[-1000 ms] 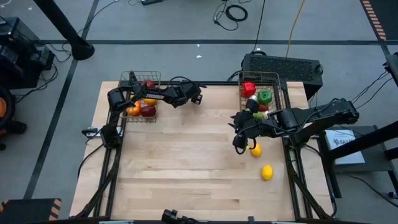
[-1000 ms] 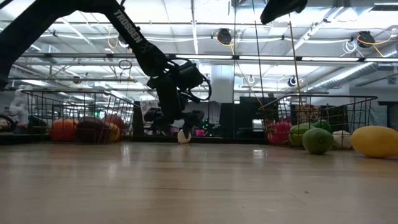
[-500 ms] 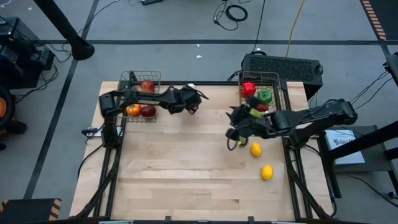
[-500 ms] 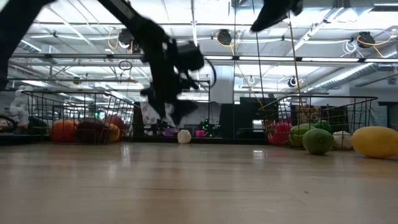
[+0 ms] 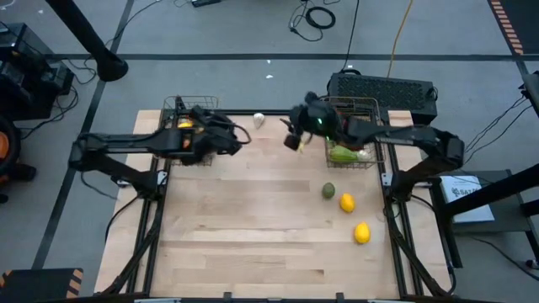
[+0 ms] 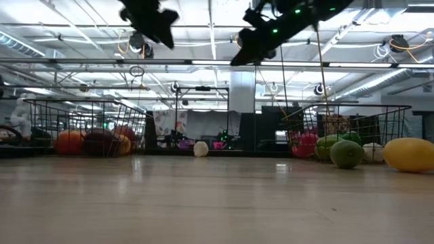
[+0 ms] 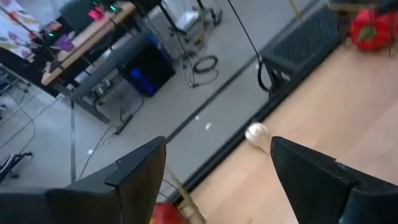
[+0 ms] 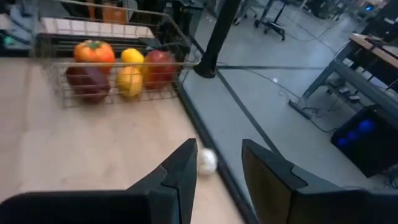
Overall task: Sort produce into baskets
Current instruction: Put the garlic into the right wire basket
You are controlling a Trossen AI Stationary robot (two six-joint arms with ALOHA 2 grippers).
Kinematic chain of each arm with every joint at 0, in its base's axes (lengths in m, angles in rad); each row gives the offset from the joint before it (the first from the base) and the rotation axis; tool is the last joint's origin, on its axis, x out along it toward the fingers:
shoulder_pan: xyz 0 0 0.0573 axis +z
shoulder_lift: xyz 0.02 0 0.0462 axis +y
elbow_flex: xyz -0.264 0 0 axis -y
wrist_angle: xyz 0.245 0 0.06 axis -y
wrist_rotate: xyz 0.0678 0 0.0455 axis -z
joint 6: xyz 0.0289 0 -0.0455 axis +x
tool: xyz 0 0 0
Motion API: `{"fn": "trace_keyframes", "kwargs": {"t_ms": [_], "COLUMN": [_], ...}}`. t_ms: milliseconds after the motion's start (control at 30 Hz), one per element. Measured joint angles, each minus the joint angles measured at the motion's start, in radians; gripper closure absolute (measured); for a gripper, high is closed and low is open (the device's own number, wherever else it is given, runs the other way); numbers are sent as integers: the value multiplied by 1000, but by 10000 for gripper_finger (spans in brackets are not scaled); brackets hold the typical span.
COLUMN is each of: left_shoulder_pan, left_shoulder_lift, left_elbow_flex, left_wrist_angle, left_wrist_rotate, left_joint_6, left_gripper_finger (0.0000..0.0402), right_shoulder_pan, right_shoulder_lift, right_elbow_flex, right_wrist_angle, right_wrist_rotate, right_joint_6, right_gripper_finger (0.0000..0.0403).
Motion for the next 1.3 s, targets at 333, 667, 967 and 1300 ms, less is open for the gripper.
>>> {"fn": "trace_keyframes", "kwargs": {"t_ms": [333, 667, 967, 1300], "left_shoulder_pan": [-24, -30, -30, -29], "left_shoulder_lift": [-190, -219, -233, -232], "left_elbow_flex": [-194, -253, -256, -256], "left_wrist_angle": [7, -30, -25, 25], "left_wrist_rotate": [-66, -88, -90, -89], "left_joint_6": [-21, -31, -30, 1], "left_gripper_finger": [107, 107, 107, 107], "right_shoulder_pan": [-166, -204, -207, -230], "right_shoulder_lift": [382, 748, 907, 935], "right_elbow_flex": [522, 935, 1106, 1108], "right_wrist_angle": [-348, -660, -785, -715], "right_wrist_rotate": [-261, -284, -265, -264], "right_joint_6": [-189, -362, -479, -357], "right_gripper_finger": [282, 162, 124, 124]}}
